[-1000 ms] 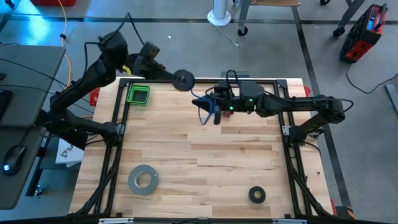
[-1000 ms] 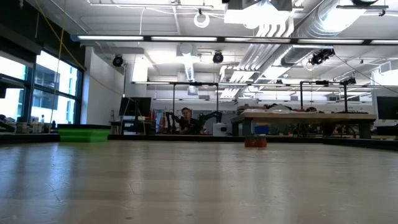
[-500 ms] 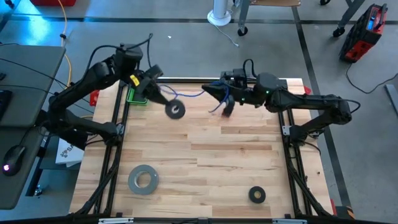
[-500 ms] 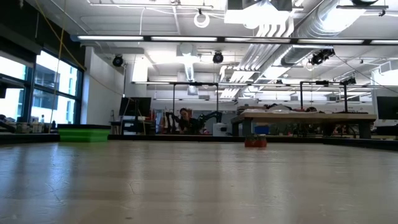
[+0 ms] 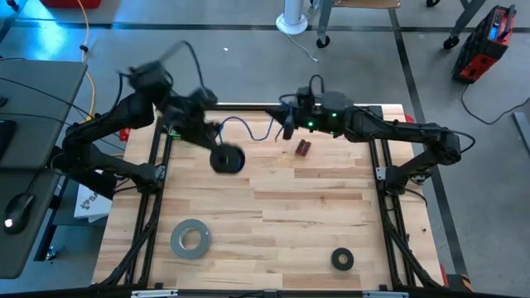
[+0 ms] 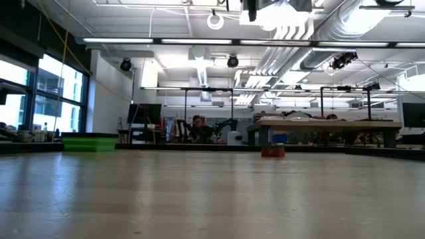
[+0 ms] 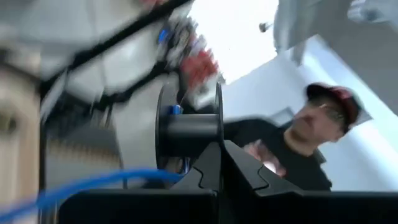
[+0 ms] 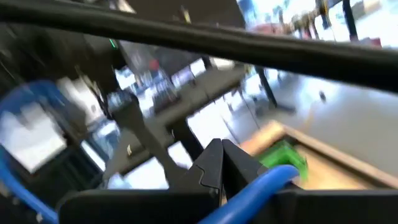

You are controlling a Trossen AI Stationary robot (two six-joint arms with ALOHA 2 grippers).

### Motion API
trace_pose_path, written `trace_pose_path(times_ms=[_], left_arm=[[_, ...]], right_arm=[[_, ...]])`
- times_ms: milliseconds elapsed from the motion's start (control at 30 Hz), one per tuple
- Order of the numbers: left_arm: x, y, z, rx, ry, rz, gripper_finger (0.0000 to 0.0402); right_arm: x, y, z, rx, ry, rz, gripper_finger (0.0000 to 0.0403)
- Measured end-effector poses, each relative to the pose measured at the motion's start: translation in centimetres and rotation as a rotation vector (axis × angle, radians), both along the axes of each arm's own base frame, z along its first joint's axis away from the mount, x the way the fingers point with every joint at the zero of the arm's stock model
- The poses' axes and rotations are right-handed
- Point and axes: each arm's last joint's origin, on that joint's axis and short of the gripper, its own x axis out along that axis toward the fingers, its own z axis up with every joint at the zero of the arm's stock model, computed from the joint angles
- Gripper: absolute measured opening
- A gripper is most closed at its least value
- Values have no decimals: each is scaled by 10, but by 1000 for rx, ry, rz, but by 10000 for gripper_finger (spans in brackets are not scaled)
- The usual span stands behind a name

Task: Coil cords
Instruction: Uncoil the blue wire

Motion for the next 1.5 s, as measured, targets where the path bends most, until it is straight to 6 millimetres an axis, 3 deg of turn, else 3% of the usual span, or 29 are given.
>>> trace_pose_path(times_ms=[167,400,533,667,833,933,1100,1267,1367,1500], left_arm=[[-11,17,23,31,-250,160,0],[-21,56,19,90,-245,397,0],[-26,75,0,65,-52,456,0],[-29,81,-26,12,197,474,0],[-43,69,-62,96,477,437,0],[-56,60,-76,231,620,460,0],[-68,49,-81,411,694,488,0],[-72,46,-86,579,735,562,0],[-73,44,-110,582,778,560,0],[-78,38,-162,499,865,544,0]], right_arm=[[9,11,-10,16,48,108,0],[10,43,-7,64,33,299,0],[0,62,5,53,-8,356,0],[-13,76,19,23,-50,381,0],[-37,78,38,-32,-98,320,0],[-51,73,39,-46,-20,233,0],[-64,65,15,9,273,152,0],[-74,66,-26,125,679,114,0],[-79,70,-46,127,865,115,0],[-87,74,-81,181,1024,92,0]])
